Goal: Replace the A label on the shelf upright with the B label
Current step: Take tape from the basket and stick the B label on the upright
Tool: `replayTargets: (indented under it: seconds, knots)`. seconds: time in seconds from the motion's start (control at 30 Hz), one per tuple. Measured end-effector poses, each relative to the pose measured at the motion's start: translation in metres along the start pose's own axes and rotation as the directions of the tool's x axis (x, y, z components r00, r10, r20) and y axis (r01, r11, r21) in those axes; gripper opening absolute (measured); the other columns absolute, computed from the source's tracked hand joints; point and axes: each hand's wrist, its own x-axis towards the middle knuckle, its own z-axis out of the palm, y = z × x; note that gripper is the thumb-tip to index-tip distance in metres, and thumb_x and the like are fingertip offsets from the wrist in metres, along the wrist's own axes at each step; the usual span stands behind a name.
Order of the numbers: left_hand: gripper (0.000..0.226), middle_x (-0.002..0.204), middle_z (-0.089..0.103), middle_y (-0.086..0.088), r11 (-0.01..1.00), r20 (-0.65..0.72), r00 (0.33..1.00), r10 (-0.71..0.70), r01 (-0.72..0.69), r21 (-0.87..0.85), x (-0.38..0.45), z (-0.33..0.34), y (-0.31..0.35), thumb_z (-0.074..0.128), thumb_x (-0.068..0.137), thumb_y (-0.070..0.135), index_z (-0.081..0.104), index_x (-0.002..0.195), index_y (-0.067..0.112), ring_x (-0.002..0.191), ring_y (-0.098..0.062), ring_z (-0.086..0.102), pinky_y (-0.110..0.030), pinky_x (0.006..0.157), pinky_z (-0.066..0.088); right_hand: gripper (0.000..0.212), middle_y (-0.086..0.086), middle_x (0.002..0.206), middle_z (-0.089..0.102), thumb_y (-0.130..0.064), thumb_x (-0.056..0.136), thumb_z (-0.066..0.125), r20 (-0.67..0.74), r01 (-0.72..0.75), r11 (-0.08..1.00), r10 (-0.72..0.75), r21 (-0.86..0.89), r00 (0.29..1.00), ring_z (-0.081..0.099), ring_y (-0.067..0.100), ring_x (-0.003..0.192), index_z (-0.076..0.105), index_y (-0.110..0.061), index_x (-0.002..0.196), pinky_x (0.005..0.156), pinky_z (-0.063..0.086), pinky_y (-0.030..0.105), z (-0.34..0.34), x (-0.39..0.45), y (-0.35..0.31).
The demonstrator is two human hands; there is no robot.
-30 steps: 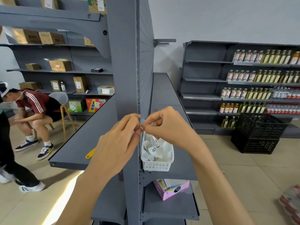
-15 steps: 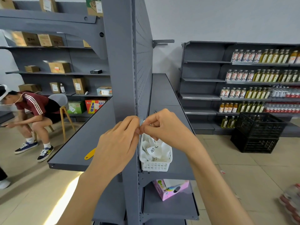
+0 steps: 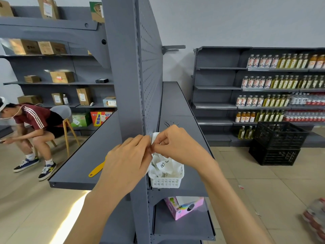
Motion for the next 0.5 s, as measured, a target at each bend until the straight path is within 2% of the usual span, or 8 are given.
replayTargets:
  seconds: [0.07,0.17,0.33,0.43,0.5]
  knots:
    - [0.006,0.076,0.061,0.008,0.999,0.032,0.999,-0.040,0.041,-0.016,0.0002,0.0004,0.0019,0.054,0.089,0.021,0.054,0.083,0.022,0.065,-0.014,0.058,-0.024,0.045,0.038,0.015,-0.011,0.040,0.048,-0.019,0.081,0.065,-0.006,-0.004,1.000,0.004,-0.024,1.000,0.041,0.008,0.044,0.075,-0.016,0.071,0.050,0.040,0.025,0.0019,-0.0004,0.0003]
    - [0.009,0.078,0.060,0.007,0.995,0.046,0.995,-0.090,0.092,-0.030,0.0011,0.0010,0.0046,0.049,0.089,0.026,0.055,0.084,0.023,0.069,-0.014,0.059,-0.027,0.046,0.043,0.014,-0.006,0.053,0.057,-0.021,0.085,0.064,-0.011,-0.007,0.994,0.006,-0.105,1.000,0.045,0.012,0.050,0.075,-0.018,0.077,0.049,0.037,0.021,0.0034,-0.0006,-0.0013]
    - [0.007,0.080,0.059,0.007,0.990,0.051,0.991,-0.127,0.130,-0.058,0.0031,0.0003,0.0050,0.050,0.094,0.025,0.054,0.088,0.023,0.067,-0.014,0.057,-0.028,0.048,0.044,0.016,-0.007,0.035,0.040,-0.027,0.086,0.063,-0.030,-0.009,0.985,0.004,-0.172,1.000,0.037,0.009,0.037,0.072,-0.023,0.074,0.042,0.027,0.017,0.0020,-0.0002,-0.0019]
    - [0.005,0.076,0.056,0.006,0.993,0.090,0.992,-0.093,0.099,-0.064,0.0003,0.0015,0.0048,0.048,0.094,0.018,0.048,0.089,0.019,0.057,-0.015,0.050,-0.025,0.040,0.032,0.018,-0.006,0.035,0.039,-0.024,0.087,0.061,-0.021,0.005,0.982,-0.009,-0.186,1.000,0.036,0.011,0.038,0.073,-0.024,0.074,0.043,0.027,0.019,0.0023,-0.0002,-0.0013]
    - [0.007,0.078,0.053,0.006,0.989,0.120,0.988,-0.100,0.112,-0.101,0.0004,0.0020,0.0066,0.044,0.096,0.015,0.043,0.091,0.020,0.053,-0.014,0.041,-0.022,0.041,0.024,0.018,-0.006,0.035,0.039,-0.022,0.087,0.060,-0.010,0.011,0.982,-0.013,-0.186,1.000,0.035,0.010,0.038,0.074,-0.022,0.076,0.043,0.028,0.019,0.0019,0.0005,-0.0005]
